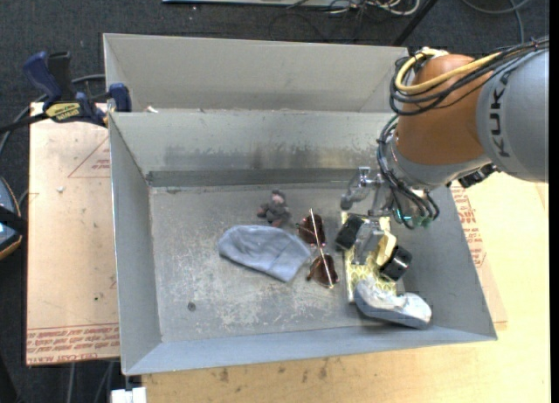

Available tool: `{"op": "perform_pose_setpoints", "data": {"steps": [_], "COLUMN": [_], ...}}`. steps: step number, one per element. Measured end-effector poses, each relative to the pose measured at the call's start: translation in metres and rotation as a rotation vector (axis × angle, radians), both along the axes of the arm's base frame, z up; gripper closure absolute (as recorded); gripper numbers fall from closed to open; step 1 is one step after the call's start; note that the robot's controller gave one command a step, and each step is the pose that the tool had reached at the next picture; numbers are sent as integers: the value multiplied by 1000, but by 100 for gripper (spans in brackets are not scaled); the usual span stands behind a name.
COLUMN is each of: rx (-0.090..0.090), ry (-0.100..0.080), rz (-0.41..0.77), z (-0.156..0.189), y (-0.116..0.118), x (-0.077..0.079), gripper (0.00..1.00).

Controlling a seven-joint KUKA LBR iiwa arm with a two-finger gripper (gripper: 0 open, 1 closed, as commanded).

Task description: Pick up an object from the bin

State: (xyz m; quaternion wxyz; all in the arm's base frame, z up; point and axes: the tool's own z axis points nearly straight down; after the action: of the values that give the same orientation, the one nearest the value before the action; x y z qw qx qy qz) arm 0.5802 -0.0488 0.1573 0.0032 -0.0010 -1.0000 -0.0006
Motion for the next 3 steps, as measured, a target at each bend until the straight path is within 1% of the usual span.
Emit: {"op": "perform_pose_setpoints", "data": {"steps": [1,2,3], "rx": [-1,0,4], "ry": [-7,-18,-8], "rz": [1,-82,-141], "z": [4,-15,-80], "y": [0,-5,-38], "x": [2,-12,10], "gripper": [0,0,100]}}
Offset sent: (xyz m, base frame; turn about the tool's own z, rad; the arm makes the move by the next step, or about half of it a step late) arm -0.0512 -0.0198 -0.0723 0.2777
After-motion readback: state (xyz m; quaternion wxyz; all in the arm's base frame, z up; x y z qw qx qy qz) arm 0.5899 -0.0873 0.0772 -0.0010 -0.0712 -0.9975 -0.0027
